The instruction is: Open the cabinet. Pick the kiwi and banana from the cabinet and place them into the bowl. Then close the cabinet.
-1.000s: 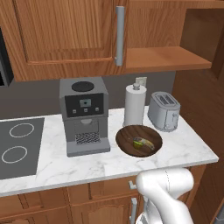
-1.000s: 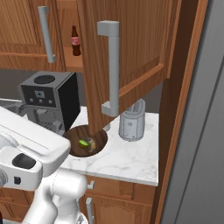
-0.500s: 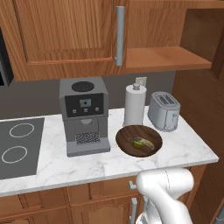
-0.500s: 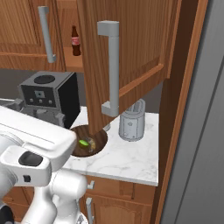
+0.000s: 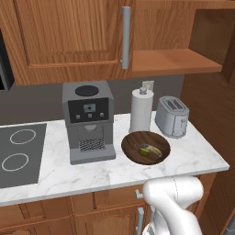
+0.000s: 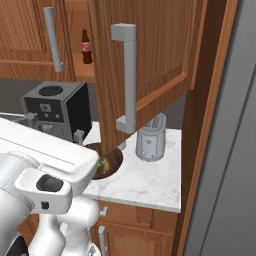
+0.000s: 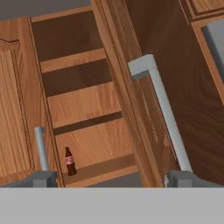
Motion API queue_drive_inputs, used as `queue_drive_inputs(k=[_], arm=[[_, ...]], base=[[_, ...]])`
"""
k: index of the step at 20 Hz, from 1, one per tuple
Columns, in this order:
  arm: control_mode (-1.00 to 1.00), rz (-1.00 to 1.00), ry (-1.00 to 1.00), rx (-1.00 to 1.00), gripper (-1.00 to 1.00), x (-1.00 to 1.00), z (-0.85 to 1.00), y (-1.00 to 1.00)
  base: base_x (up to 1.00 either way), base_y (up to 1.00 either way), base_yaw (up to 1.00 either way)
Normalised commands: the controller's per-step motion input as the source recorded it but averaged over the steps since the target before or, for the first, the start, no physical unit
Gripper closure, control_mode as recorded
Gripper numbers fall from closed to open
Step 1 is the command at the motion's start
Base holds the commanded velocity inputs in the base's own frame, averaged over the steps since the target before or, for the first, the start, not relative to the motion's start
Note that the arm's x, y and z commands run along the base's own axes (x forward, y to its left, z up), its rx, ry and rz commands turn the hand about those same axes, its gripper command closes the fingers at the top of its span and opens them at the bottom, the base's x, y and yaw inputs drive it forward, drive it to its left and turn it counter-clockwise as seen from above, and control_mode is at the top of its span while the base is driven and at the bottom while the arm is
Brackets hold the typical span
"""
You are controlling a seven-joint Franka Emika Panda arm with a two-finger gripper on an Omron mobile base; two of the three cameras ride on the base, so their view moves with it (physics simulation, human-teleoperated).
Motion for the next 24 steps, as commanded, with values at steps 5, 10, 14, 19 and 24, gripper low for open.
queue_drive_inputs(k=[5,10,14,19,24], arm=[[-1.0,0.0,-0.01,0.0,-1.0,0.47,-0.04,-0.38],[-1.0,0.0,0.0,0.0,-1.0,0.79,-0.16,-0.11],[-1.0,0.0,0.0,0.0,-1.0,0.84,-0.18,-0.06],[-1.0,0.01,0.0,0.04,-1.0,0.63,-0.08,-0.35],[-1.0,0.01,-0.01,0.07,-1.0,0.43,-0.01,-0.57]], base=[[0.0,0.0,0.0],[0.0,0.0,0.0],[0.0,0.0,0.0],[0.0,0.0,0.0],[0.0,0.0,0.0]])
